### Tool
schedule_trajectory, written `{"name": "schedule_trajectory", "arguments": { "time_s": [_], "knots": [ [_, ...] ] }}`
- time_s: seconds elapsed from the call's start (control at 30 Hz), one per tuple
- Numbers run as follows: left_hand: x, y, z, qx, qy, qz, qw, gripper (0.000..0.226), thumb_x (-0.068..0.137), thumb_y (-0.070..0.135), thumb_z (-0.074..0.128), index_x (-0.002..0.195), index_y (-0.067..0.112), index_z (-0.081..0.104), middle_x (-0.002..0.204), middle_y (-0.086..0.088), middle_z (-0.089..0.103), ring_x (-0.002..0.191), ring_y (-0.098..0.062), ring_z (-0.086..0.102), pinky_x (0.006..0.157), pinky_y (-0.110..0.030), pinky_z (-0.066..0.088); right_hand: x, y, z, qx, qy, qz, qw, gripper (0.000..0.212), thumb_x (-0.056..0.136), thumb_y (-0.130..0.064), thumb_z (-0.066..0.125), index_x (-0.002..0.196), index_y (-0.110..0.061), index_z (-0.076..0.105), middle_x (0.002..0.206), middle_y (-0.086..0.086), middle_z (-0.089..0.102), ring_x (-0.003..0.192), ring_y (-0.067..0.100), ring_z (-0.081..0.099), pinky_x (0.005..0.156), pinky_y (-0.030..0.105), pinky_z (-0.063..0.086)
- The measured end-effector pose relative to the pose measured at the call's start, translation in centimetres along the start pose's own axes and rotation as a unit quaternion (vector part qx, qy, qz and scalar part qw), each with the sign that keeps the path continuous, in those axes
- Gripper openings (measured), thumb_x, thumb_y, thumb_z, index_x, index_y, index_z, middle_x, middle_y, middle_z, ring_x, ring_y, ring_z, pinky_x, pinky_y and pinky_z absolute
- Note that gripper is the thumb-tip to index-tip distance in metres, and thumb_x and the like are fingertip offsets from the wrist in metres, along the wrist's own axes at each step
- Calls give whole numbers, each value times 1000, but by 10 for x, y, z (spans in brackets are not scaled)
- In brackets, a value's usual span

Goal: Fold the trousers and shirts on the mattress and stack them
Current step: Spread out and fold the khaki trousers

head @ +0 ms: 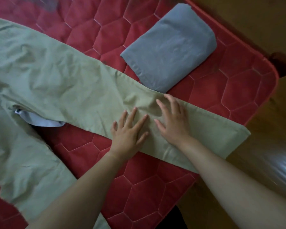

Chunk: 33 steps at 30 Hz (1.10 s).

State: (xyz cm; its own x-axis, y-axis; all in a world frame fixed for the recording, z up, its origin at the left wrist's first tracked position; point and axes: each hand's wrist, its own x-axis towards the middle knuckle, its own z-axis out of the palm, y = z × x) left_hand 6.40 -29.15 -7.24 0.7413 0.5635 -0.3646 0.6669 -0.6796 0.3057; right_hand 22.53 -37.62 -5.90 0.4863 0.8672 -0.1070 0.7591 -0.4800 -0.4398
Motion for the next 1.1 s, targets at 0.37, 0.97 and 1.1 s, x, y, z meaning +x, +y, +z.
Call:
{"name": "schedule_trajectory", "arguments": {
  "time_s": [0.37,0.97,1.1],
  "knots": [
    [47,-54,-86,-133,68,-175,973,49,90,43,50,134,22,44,136,-3,46,117,-25,51,92,-37,43,12,12,-26,52,-40,58,996,11,86,-17,61,97,-13,61,88,5,63,81,28,57,67,34,40],
    [137,-65,-108,-270,215,-393,852,28,83,17,55,109,8,49,105,-10,61,99,-30,57,76,-32,40,33,15,-37,73,-99,-19,992,19,80,-17,71,98,-21,71,80,-8,65,71,16,63,59,24,44],
    [63,-90,-131,-412,309,-327,792,23,80,11,55,100,19,49,91,0,59,75,-14,58,68,-27,46,17,-26,-54,111,-143,-56,982,17,77,-15,73,91,-25,71,77,-10,65,68,8,61,62,29,49]
  ]
}}
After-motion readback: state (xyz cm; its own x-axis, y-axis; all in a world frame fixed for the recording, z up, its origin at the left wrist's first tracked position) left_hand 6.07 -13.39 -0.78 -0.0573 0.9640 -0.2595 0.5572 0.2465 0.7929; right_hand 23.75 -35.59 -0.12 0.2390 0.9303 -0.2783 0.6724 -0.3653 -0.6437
